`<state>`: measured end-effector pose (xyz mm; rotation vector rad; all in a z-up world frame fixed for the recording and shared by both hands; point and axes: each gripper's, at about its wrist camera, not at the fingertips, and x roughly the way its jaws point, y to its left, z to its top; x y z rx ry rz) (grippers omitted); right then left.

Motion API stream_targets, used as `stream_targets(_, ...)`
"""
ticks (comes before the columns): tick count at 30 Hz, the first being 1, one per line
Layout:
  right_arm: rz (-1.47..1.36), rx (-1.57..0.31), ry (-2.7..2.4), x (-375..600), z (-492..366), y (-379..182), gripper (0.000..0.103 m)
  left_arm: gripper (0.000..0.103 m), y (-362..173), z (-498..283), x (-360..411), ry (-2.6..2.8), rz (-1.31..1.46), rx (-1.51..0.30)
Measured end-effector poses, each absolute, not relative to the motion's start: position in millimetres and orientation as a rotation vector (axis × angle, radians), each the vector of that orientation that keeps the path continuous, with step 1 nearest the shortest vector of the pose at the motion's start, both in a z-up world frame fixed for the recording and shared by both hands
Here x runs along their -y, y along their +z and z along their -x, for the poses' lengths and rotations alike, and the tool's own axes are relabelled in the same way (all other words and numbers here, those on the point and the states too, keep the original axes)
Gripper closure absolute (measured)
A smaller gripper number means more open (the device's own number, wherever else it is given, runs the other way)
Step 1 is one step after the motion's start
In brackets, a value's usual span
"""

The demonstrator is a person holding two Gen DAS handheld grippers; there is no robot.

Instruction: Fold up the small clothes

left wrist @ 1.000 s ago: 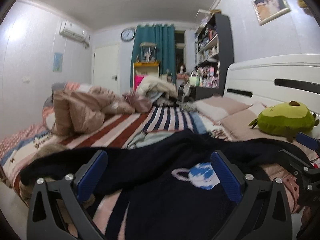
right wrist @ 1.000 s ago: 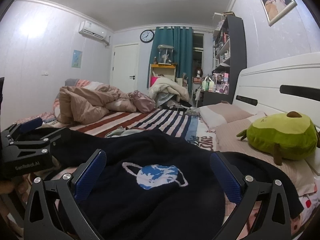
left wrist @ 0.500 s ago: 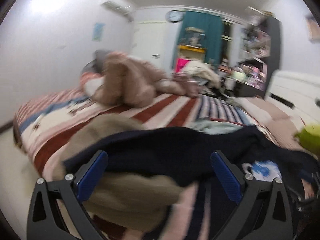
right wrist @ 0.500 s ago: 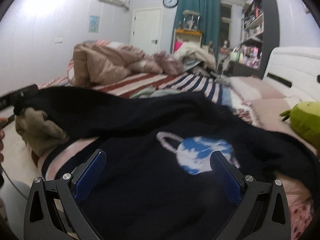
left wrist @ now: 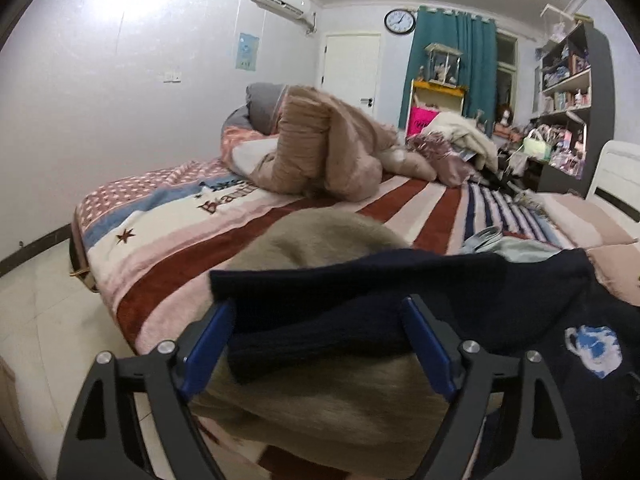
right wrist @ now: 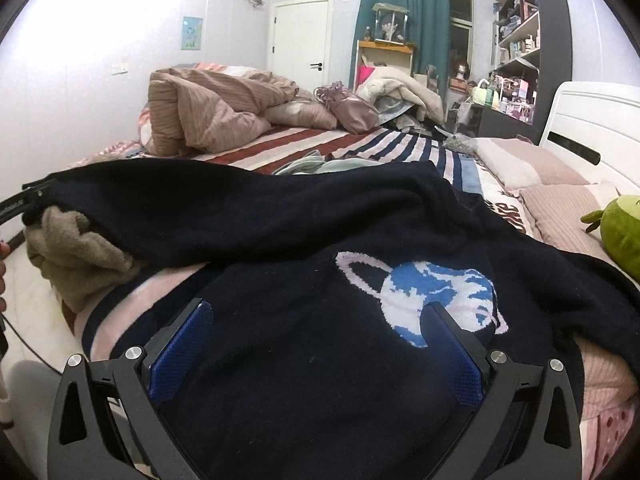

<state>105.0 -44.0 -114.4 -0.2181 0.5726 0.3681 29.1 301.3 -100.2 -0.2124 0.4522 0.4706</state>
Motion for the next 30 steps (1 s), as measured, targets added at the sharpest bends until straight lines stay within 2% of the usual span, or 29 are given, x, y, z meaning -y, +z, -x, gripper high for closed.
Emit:
stream_targets(4,0.21,-0.581,0.377,43,-108,-115,0.0,0.021,-103,-32,-310,0.443,0.23,-0.471)
stream_targets(5,0.209,-0.582,0.38,42,-109,-115,0.0,0.029,-103,-33,-309,0.434,0.215,-0.469)
stream_targets(6,0.209,-0.582,0.383,43,-109,-116,0.0,0.042,-102,-34,-307,0.424,0.205,-0.47)
stream_targets(8,0.208,-0.581,0.387,42,-109,-117,0.0,0.054,-99,-36,-300,0.414,0.159,-0.474)
stream_targets(10,0.202,-0.581,0.394,41,-109,-118,0.0,0.091,-95,-36,-295,0.363,0.148,-0.473)
stream_targets(11,0.198,-0.58,0.398,42,-107,-119,0.0,0.097,-93,-35,-292,0.356,0.146,-0.468)
stream_targets(13,0.198,-0.578,0.401,41,-106,-118,0.0,0.101,-87,-33,-288,0.353,0.133,-0.447)
stream_targets(18,0.188,-0.565,0.401,46,-103,-117,0.0,0.102,-77,-30,-286,0.278,0.18,-0.428)
stream_targets(21,0.17,-0.562,0.404,51,-101,-116,0.0,0.099,-72,-32,-284,0.313,0.093,-0.431)
stream_targets(23,0.166,-0.566,0.404,53,-100,-115,0.0,0.065,-73,-38,-282,0.418,-0.046,-0.46)
stream_targets(24,0.168,-0.568,0.403,53,-100,-115,0.0,0.038,-75,-37,-286,0.431,-0.056,-0.464)
stream_targets(25,0.17,-0.569,0.403,53,-100,-115,0.0,0.033,-76,-35,-293,0.414,-0.031,-0.467)
stream_targets(29,0.177,-0.565,0.418,44,-102,-116,0.0,0.034,-88,-33,-316,0.344,0.102,-0.494)
stream_targets(30,0.177,-0.567,0.426,41,-103,-117,0.0,0.046,-91,-33,-315,0.33,0.098,-0.497)
